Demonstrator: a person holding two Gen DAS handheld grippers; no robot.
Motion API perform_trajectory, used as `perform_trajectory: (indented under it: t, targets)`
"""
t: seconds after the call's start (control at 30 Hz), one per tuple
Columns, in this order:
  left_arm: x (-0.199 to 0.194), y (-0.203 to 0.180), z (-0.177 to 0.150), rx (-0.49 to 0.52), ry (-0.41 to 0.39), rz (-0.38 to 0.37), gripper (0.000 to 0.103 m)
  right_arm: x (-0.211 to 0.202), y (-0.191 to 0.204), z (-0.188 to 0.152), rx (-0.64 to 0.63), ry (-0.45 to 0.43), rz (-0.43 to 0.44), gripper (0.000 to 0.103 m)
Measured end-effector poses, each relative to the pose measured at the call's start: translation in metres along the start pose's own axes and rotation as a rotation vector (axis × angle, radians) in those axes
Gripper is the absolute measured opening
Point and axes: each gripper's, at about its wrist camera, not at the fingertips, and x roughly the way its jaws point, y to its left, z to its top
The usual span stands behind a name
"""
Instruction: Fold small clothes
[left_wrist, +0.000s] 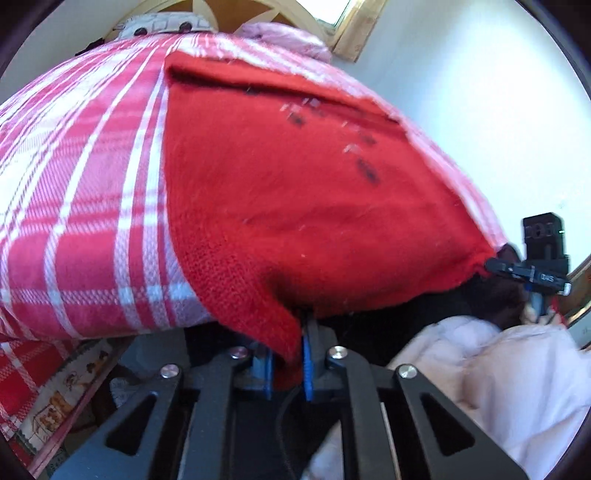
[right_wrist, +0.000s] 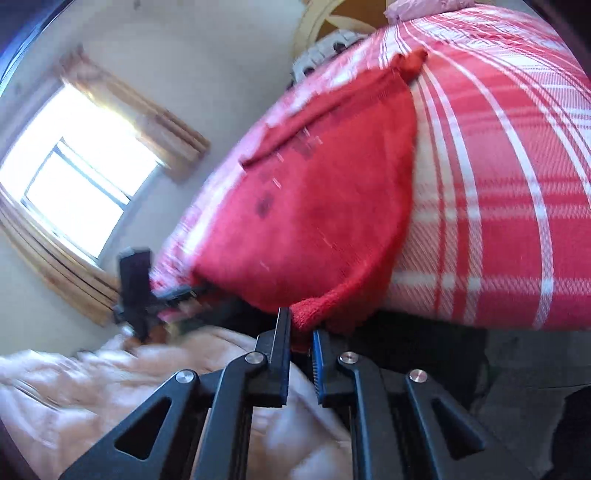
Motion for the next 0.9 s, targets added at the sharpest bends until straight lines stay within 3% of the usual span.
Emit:
perform_trajectory:
  t: [0.23, 0.47, 0.6, 0.7, 0.8, 0.83, 0.87, 0.9]
  targets:
    - [-0.042, 0.000, 0.037, -0.067, -0.131, -0.094, 0.012, -0.016, 0.011, 0.035, 0.073, -0.105, 0.143, 0.010]
    - [-0.029, 0.019, 0.092, -0.092, -0.158, 0.045, 0.012, 0.001, -0.012, 0.104, 0.171, -0.229, 0.129, 0.010]
    - [0.000, 0.046, 0.131, -0.179, -0.133, 0.129, 0.012, 0.015, -0.045, 0.130, 0.237, -0.270, 0.037, 0.010]
    - [0.019, 0.070, 0.148, -0.258, -0.092, 0.197, 0.019, 0.029, -0.065, 0.134, 0.263, -0.262, -0.065, 0.010]
    - [0.010, 0.084, 0.149, -0.295, -0.104, 0.177, 0.024, 0.036, -0.069, 0.132, 0.258, -0.248, -0.089, 0.010]
    - [0.003, 0.086, 0.149, -0.287, -0.113, 0.170, 0.031, 0.035, -0.068, 0.132, 0.251, -0.252, -0.092, 0.010]
    - [-0.007, 0.089, 0.148, -0.270, -0.134, 0.169, 0.047, 0.032, -0.066, 0.132, 0.242, -0.257, -0.098, 0.011]
    - [-0.012, 0.090, 0.148, -0.261, -0.153, 0.174, 0.056, 0.030, -0.065, 0.134, 0.235, -0.262, -0.096, 0.013]
